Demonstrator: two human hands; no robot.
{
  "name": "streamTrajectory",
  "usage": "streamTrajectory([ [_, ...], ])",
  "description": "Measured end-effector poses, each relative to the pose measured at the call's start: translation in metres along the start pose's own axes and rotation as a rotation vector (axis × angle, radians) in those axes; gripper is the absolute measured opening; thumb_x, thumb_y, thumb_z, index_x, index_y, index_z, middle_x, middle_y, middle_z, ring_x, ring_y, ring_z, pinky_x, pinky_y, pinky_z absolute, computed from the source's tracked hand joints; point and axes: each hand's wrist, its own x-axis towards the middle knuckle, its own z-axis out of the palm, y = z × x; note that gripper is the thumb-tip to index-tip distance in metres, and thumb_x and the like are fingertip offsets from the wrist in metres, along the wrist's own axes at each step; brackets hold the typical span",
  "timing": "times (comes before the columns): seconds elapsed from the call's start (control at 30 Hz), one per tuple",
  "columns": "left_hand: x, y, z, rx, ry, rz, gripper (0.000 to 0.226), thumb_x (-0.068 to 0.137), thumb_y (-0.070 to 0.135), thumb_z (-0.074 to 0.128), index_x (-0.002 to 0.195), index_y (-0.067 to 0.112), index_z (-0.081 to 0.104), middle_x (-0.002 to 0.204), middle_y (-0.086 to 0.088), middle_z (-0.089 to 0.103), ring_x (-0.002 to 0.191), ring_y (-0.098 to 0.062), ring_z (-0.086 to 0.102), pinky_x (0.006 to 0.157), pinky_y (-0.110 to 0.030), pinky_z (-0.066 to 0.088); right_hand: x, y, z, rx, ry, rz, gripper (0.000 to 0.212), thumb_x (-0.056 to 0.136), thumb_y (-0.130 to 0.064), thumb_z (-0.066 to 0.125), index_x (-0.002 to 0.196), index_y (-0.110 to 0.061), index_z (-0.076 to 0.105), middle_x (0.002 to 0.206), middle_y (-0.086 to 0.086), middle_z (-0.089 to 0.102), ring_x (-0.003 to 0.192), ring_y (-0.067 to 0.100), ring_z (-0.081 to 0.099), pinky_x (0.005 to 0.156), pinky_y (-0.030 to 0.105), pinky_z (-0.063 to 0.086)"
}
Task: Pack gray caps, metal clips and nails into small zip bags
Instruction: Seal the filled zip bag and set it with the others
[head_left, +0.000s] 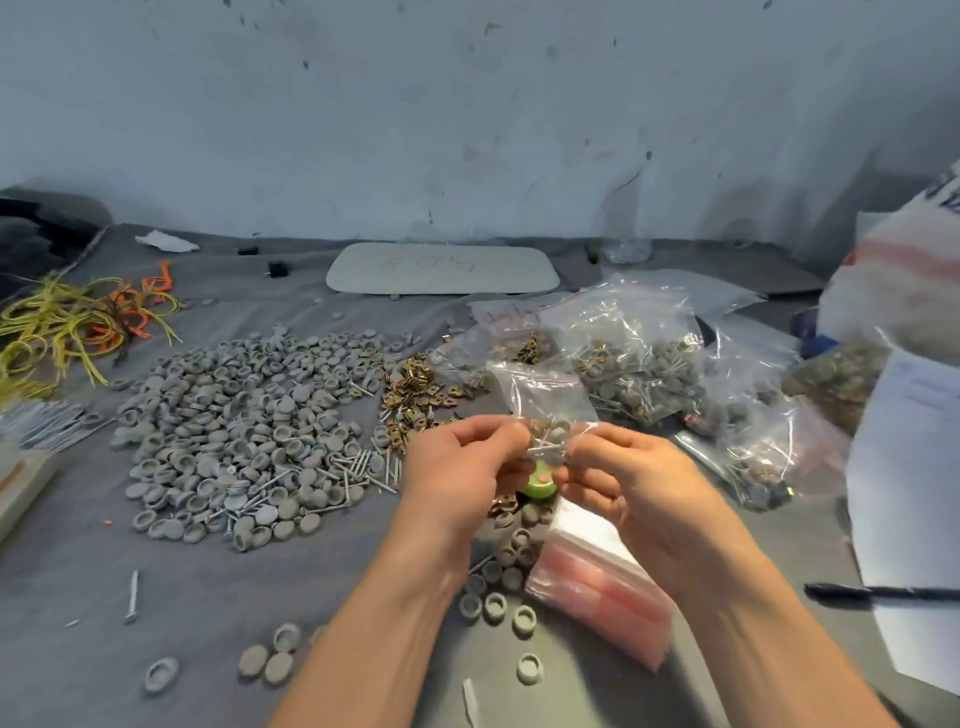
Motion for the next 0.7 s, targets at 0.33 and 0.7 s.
streamTrajectory([
  [0.33,0.008,-0.022,0.049,0.688,-0.110,0.364,0.045,0.085,0.010,0.072,0.125,0.030,0.073,0.118,0.015,0.074,0.104,0.006,0.066,0.101,-0.021,0.052,0.033,0.002,-0.046,-0.289,0.588,-0.346,0.064,0.084,0.011,0.065,0.141,-0.018,0.059,0.132,0.002,0.068,0.106,0.007,0.069,0.099,0.035,0.055],
  [0.7,-0.019,-0.038,0.044,1.260,-0.502,0.337,0.043,0.084,0.037,0.068,0.125,0.027,0.070,0.129,0.011,0.064,0.114,-0.017,0.061,0.097,-0.034,0.051,0.016,0.002,-0.043,-1.105,0.725,-0.314,0.013,0.084,-0.040,0.071,0.094,-0.036,0.079,0.089,-0.004,0.077,0.088,0.031,0.069,0.082,0.041,0.057],
])
